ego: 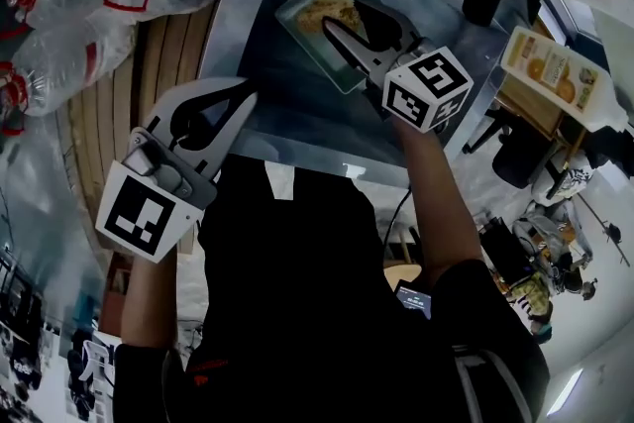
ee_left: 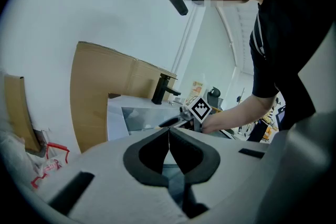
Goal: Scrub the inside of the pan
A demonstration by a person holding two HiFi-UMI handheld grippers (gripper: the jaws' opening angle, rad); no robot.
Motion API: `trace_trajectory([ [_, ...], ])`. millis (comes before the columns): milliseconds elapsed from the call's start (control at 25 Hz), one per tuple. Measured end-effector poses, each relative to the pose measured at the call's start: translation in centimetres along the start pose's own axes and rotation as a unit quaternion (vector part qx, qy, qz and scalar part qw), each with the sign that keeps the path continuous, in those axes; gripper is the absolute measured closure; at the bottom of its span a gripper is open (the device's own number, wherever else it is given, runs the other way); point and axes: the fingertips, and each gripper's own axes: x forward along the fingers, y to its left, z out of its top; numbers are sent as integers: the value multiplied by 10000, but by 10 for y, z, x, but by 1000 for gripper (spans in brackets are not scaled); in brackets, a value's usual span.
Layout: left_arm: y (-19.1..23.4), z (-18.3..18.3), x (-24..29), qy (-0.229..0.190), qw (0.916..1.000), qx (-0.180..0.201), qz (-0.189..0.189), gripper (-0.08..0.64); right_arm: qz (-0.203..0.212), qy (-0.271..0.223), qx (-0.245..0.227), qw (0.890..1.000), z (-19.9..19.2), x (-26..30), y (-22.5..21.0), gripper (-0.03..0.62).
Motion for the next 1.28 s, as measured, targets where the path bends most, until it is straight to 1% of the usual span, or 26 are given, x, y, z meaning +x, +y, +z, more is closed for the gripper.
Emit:
trace_trajectory([
  [400,4,-8,-1,15,10000,-31,15,540,-3,363,-35,9993,-31,23,-6,400],
  [720,6,-9,1,52,10000,-38,26,540,7,347,35,9994,-33,26,-10,399],
  [960,5,-4,10,100,9999,9,-51,540,-168,300,67,9994,-30,19,-27,399],
  [1280,3,0,24,144,9999,25,-92,541,-571,241,1,9981,-18,6,-63,399],
])
